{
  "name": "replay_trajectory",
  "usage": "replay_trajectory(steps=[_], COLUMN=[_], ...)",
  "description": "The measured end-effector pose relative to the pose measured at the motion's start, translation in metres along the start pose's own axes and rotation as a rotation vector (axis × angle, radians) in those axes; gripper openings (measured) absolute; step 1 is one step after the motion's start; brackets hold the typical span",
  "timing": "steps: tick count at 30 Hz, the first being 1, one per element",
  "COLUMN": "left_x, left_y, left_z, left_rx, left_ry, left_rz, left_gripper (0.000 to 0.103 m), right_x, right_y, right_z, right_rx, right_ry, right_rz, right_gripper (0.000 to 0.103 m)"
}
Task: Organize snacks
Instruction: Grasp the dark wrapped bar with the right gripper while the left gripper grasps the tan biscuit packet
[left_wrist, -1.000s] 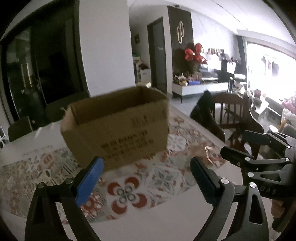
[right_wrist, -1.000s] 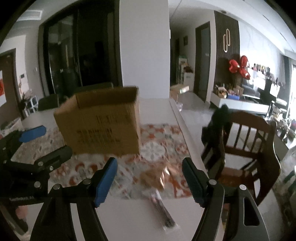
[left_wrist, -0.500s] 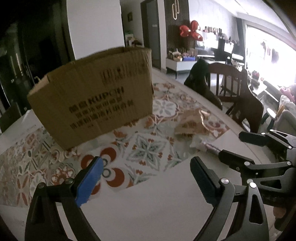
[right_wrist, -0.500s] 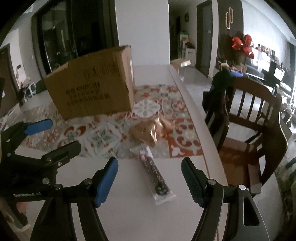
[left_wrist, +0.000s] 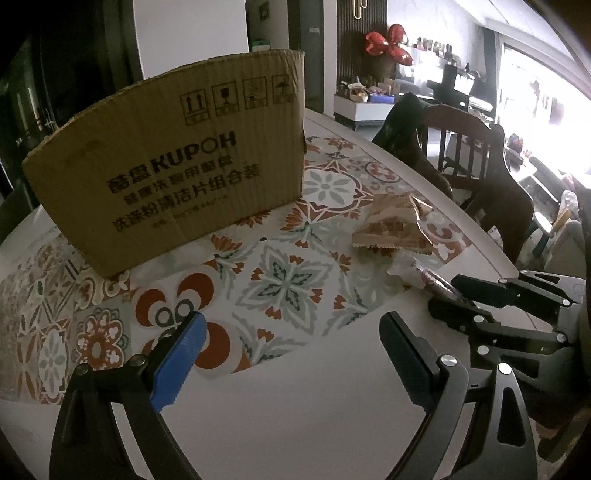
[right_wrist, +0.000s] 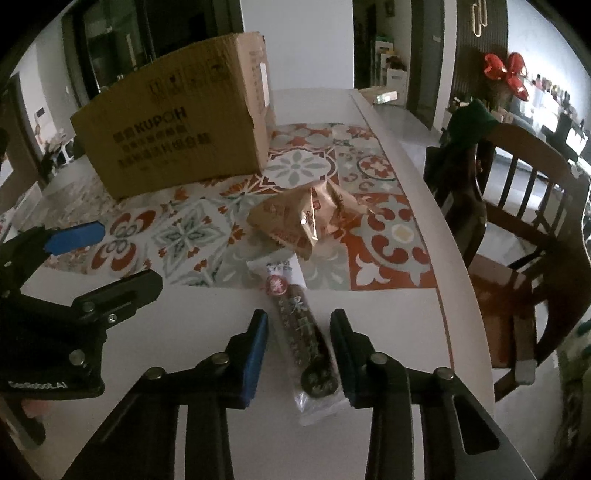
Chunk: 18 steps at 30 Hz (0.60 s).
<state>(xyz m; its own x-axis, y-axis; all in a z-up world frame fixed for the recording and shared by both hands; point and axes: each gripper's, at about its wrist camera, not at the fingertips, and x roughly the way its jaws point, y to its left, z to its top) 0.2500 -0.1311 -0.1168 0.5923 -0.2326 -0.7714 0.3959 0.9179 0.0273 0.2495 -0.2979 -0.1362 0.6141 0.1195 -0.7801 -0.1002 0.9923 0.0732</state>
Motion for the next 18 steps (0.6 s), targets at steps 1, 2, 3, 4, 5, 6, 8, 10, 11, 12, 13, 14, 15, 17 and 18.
replay_trajectory(steps=[1, 2, 3, 4, 5, 6, 8, 10, 11, 12, 13, 14, 15, 17, 18], left_x=[0.0, -0.001, -0.002, -0.002, -0.004, -0.005, -0.012, -0.017, -0.021, -0.023, -0.025, -0.027, -0.027, -0.027, -0.026], left_y=[0.0, 0.0, -0.001, -0.002, -0.003, -0.005, -0.008, -0.012, -0.014, -0.016, -0.018, -0.02, -0.022, -0.026, -0.028], left_z=[0.001, 0.001, 0.001, 0.001, 0.0, 0.0, -0.001, 0.0, 0.001, 0.002, 0.004, 0.006, 0.008, 0.014, 0.017], left_rx=[0.0, 0.003, 0.007, 0.011, 0.019, 0.024, 0.039, 0.05, 0.058, 0.064, 0.072, 0.079, 0.086, 0.107, 0.12], left_ry=[-0.002, -0.004, -0.006, -0.007, -0.01, -0.012, -0.021, -0.034, -0.044, -0.051, -0.061, -0.071, -0.077, -0.093, -0.101], left_rz=[-0.002, 0.0, 0.0, -0.001, -0.004, -0.007, -0.02, -0.026, -0.03, -0.033, -0.036, -0.037, -0.04, -0.049, -0.051], left_gripper=[0.096, 0.096, 0.096, 0.096, 0.096, 0.096, 0.096, 0.096, 0.096, 0.096, 0.096, 0.096, 0.096, 0.096, 0.096], right_x=[0.0, -0.001, -0.001, -0.002, -0.002, -0.004, -0.008, -0.013, -0.016, -0.021, -0.025, -0.031, -0.034, -0.041, -0.044], right_y=[0.0, 0.001, 0.002, 0.003, 0.003, 0.003, 0.004, 0.004, 0.004, 0.004, 0.004, 0.004, 0.002, -0.001, -0.003], right_z=[0.001, 0.0, 0.001, 0.0, 0.0, -0.002, -0.005, -0.008, -0.009, -0.011, -0.011, -0.012, -0.012, -0.011, -0.01], right_rx=[-0.001, -0.005, -0.009, -0.012, -0.012, -0.011, -0.007, 0.002, 0.007, 0.014, 0.019, 0.028, 0.035, 0.054, 0.064], right_ry=[0.001, 0.002, 0.002, 0.003, 0.002, 0.001, -0.002, -0.01, -0.014, -0.024, -0.034, -0.053, -0.065, -0.091, -0.102], right_rz=[-0.005, -0.006, -0.007, -0.01, -0.008, -0.002, 0.001, 0.009, 0.012, 0.014, 0.013, 0.008, 0.003, -0.008, -0.018], right_gripper=[0.029, 0.028, 0.025, 0.024, 0.023, 0.022, 0.022, 0.022, 0.022, 0.022, 0.022, 0.022, 0.022, 0.022, 0.022])
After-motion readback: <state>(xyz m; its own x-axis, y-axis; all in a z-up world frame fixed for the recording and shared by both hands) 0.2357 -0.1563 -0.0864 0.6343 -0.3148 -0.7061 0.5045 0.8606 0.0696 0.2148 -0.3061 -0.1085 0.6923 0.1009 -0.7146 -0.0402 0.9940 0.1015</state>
